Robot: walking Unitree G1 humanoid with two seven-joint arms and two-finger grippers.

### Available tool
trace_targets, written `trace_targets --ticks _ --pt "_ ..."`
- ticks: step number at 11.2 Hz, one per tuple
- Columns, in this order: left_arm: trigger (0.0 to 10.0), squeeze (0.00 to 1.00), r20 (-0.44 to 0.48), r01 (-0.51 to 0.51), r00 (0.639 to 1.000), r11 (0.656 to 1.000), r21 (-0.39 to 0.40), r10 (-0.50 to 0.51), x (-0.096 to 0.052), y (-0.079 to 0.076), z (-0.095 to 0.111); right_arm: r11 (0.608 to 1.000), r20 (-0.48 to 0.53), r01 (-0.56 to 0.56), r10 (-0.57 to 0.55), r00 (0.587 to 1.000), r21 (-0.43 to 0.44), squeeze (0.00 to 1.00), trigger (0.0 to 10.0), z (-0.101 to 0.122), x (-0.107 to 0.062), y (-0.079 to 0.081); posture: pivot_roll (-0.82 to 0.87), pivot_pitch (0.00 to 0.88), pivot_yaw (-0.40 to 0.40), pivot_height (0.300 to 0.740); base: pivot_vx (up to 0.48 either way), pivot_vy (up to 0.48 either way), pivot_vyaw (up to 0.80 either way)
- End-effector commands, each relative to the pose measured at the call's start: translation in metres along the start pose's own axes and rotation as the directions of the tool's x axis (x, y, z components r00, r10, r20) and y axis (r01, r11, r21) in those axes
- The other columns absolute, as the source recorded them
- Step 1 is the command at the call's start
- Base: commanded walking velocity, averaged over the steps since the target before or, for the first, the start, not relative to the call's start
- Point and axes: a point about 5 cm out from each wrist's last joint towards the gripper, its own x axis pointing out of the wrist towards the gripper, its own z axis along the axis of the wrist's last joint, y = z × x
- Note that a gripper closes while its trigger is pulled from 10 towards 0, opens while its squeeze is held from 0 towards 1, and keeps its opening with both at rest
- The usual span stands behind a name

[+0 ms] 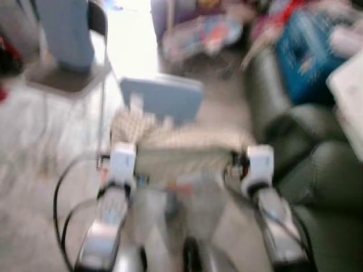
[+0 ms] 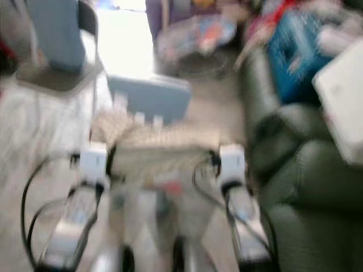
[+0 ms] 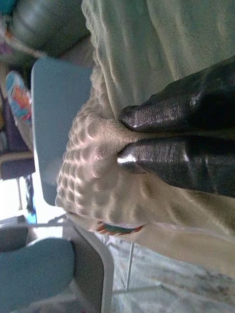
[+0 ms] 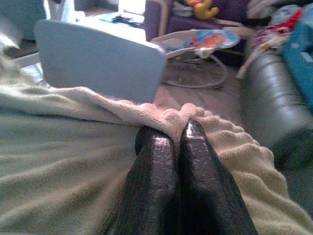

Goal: Move the pillow to the sofa

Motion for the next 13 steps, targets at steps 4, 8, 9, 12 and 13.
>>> trace_targets --ticks 4,8,9,12,13 --pt "10.0 0.0 0.022 -0.01 1.0 1.0 0.005 0.01 0.0023 0.0033 0.0058 0.998 0.007 0.058 -0.058 0.998 -0.009 0.0 10.0 0.0029 0.0018 -0.0123 -0.04 0.099 -0.041 0.74 -0.219 0.0 0.0" --pt "10.0 0.0 0.033 -0.005 0.999 1.0 -0.005 0.005 0.0044 0.0037 0.0095 0.998 0.011 0.058 -0.058 0.998 -0.014 0.0 10.0 0.0055 0.0057 -0.0132 -0.04 0.108 -0.04 0.74 0.0 0.0 0.0" --pt "10.0 0.0 0.029 0.004 1.0 1.0 -0.013 -0.004 0.0042 0.0028 0.0091 0.998 0.009 0.058 -0.058 0.998 -0.019 0.0 10.0 0.0056 0.0063 -0.0139 -0.04 0.112 -0.04 0.74 0.0 0.0 0.0" --pt "10.0 0.0 0.021 0.038 0.999 0.999 -0.029 -0.037 0.0046 -0.0003 0.008 0.998 -0.005 0.062 -0.062 0.998 -0.018 0.0 10.0 0.0034 0.0068 -0.0142 -0.05 0.116 -0.04 0.74 0.0 0.451 0.0" --pt "10.0 0.0 0.021 0.041 0.999 0.999 -0.029 -0.04 0.0045 -0.0009 0.0079 0.998 -0.012 0.062 -0.062 0.998 -0.021 0.0 10.0 0.0024 0.0069 -0.014 -0.05 0.117 -0.039 0.74 0.0 0.48 0.0"
